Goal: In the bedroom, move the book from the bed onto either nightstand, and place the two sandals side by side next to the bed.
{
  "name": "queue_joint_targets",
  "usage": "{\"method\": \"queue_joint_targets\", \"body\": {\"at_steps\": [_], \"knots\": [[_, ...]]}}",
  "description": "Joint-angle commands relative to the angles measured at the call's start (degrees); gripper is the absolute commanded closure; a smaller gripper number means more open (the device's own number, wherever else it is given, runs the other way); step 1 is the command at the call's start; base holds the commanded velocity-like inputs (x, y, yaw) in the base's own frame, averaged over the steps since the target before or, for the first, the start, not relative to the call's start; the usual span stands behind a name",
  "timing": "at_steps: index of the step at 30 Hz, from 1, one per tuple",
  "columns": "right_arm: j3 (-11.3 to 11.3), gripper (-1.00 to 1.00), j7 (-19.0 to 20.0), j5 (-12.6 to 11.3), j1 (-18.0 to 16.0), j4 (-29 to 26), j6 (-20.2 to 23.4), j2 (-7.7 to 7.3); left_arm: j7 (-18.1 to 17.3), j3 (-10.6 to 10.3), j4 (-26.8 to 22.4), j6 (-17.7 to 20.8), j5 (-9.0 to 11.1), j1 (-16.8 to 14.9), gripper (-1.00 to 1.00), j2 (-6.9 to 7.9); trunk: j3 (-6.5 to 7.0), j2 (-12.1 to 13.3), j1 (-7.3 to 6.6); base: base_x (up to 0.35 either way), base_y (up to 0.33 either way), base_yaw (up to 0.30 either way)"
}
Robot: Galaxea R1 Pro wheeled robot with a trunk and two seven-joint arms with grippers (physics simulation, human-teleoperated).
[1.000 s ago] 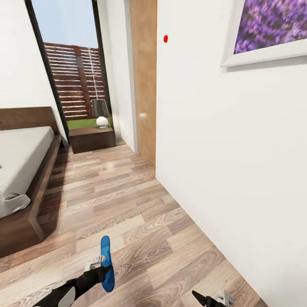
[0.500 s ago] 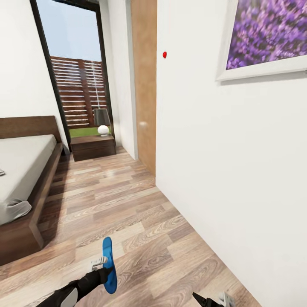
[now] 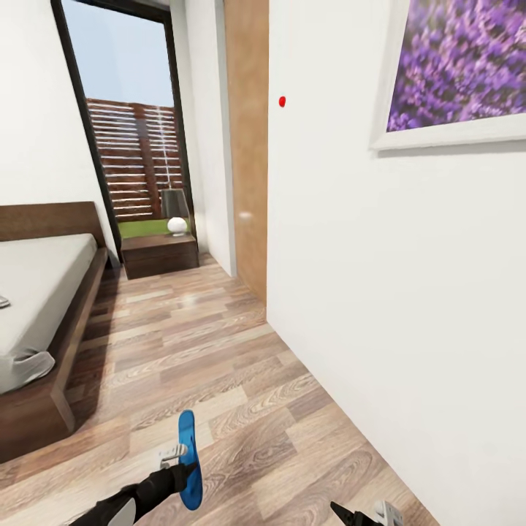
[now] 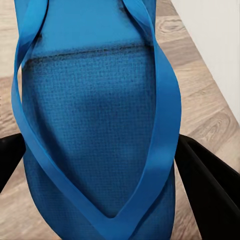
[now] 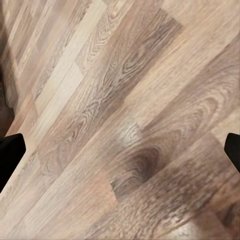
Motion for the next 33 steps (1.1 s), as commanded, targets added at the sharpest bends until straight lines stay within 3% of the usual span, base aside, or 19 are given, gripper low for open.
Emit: {"method": "queue_joint_targets", "body": {"at_steps": [1, 11, 20, 31, 32, 33], "knots": [[0.0, -1.0, 0.2, -0.1, 0.0, 0.1, -0.1, -0.01, -0.1, -0.5, 0.1, -0.4, 0.3, 0.0, 1.0, 0.03, 0.13, 0.4, -0.24, 0.0, 0.0, 0.0], [0.0, -1.0, 0.2, -0.1, 0.0, 0.2, -0.1, -0.04, 0.0, -0.5, 0.7, -1.3, -0.2, 0.0, 1.0, -0.05, 1.92, 4.4, -2.43, 0.0, 0.0, 0.0], [0.1, -1.0, 0.4, 0.0, 0.0, 0.1, -0.1, -0.03, 0.2, -0.5, 2.0, -3.2, -0.2, 0.0, 1.0, -1.02, 3.54, 8.0, -4.41, 0.0, 0.0, 0.001], [0.1, -1.0, 0.4, 0.0, 0.0, 0.2, 0.0, -0.03, 0.4, -0.5, 2.1, -3.9, -0.2, 0.0, 1.0, -1.13, 5.42, 12.4, -6.83, 0.0, 0.0, 0.228], [0.1, -1.0, 0.4, 0.0, 0.0, 0.2, 0.0, -0.03, 0.8, -0.5, 2.1, -4.7, -0.2, 0.0, 1.0, -1.13, 5.6, 12.8, -7.05, 0.0, 0.0, 0.284], [0.1, -1.0, 0.3, 0.0, 0.0, 0.2, 0.0, -0.03, 4.0, -0.5, 2.6, -7.4, -0.4, 0.0, 1.0, -1.13, 5.78, 13.2, -7.27, 0.0, 0.0, 0.286]]}}
